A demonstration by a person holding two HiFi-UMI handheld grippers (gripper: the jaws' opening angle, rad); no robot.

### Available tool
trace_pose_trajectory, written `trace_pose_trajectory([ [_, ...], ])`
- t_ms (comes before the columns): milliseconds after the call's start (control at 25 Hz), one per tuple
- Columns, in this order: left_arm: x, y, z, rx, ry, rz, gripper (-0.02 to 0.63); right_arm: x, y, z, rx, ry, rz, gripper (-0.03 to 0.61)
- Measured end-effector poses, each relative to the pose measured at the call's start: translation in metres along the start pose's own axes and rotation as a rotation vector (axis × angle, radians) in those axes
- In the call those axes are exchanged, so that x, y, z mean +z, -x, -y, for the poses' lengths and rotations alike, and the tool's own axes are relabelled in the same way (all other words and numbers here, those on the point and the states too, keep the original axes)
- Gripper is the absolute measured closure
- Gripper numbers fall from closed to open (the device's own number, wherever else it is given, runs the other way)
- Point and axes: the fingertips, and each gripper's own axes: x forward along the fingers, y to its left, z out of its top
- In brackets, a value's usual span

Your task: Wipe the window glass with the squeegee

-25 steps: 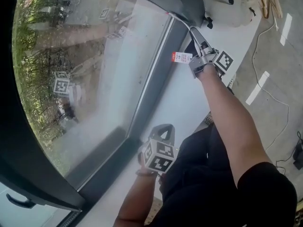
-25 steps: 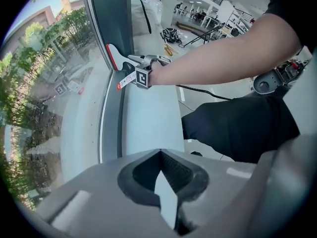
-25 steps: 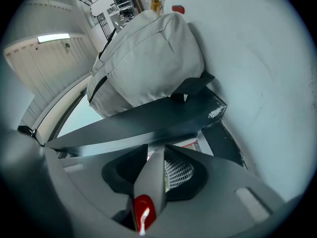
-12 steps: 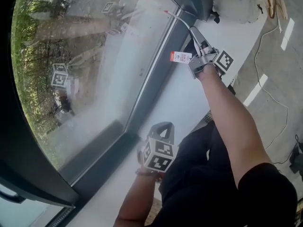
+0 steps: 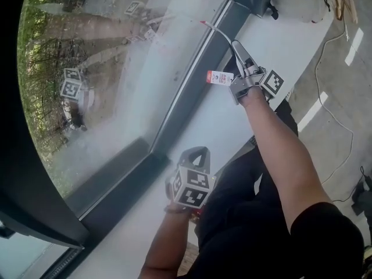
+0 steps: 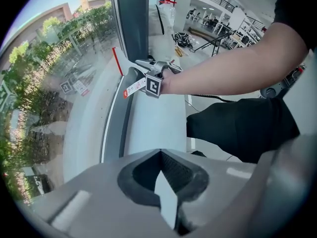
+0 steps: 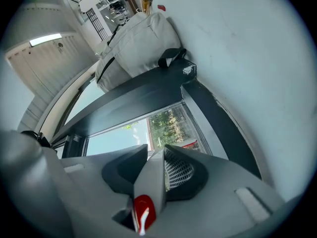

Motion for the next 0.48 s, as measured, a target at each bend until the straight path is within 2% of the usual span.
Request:
trace_pose_trajectory([
  [120,-0.021,0.004,-0.001,0.005,0.012,0.019,0.614,-0.029,0.014,0.001,-0.001,0.0,-0.019,0.449],
  [480,-0.048,0.012,0.005,0.012,0.029,0.037,0.614,-0.092,0.057,0.013,-0.054,-0.026,-0.09,0.449],
])
